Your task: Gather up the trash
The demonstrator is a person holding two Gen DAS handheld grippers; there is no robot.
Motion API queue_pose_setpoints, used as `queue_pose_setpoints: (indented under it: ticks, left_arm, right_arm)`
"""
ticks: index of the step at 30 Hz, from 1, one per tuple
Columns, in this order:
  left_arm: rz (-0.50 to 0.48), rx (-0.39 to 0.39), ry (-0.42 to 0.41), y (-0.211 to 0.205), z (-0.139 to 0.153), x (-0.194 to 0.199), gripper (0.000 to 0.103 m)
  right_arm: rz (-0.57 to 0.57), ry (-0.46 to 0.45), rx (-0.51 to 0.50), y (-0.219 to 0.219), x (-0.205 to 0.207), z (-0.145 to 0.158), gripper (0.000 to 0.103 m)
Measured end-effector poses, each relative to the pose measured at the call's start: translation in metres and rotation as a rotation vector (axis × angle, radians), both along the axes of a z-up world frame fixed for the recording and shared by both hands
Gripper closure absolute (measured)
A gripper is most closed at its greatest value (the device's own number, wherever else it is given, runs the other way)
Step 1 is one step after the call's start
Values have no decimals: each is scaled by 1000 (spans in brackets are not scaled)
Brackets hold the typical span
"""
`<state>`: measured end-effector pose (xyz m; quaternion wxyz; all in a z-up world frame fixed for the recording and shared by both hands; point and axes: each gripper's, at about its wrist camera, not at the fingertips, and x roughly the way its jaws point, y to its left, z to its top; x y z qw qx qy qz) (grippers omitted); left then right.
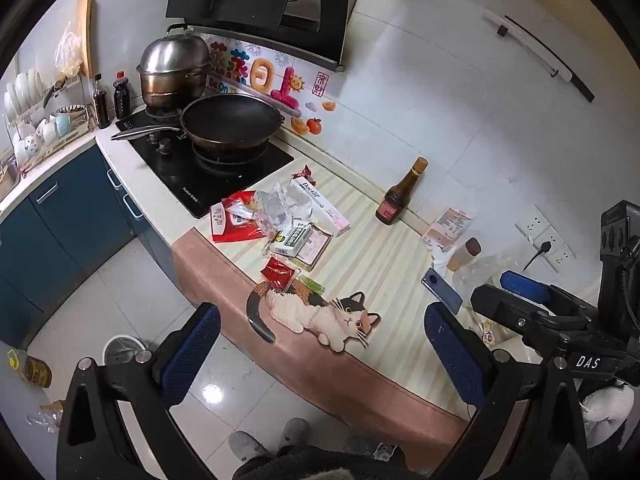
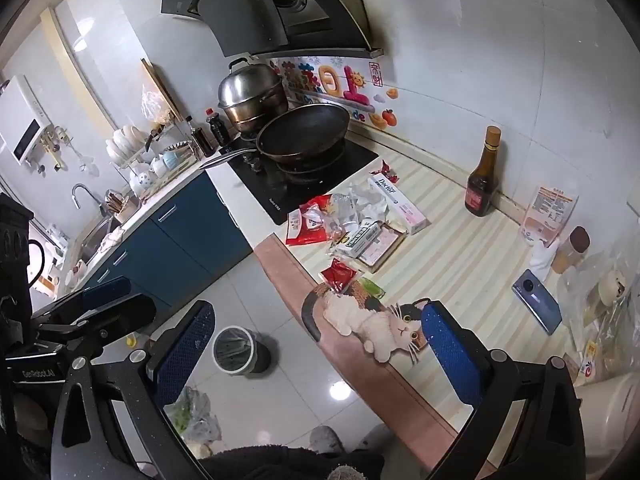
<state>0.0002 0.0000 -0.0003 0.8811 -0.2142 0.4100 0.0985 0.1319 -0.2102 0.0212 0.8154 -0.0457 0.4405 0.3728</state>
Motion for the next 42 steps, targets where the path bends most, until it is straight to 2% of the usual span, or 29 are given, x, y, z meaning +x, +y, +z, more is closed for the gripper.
queue_pose_setpoints:
  ticks: [13, 18, 26, 42]
  left_arm:
    - [-2, 0, -11, 1, 0, 0, 0]
    - [-7, 0, -14, -2, 9, 1, 0]
    - [-25, -31, -30, -3, 15, -5, 0]
    - [-26, -31, -43, -5, 19, -8, 0]
  right_arm:
    - [12, 26, 19, -4, -3, 3, 0]
    - [15, 31, 29, -6, -8, 5, 0]
    - [29, 33, 42, -8, -13, 7, 0]
    - [34, 25, 51, -8, -22, 16, 0]
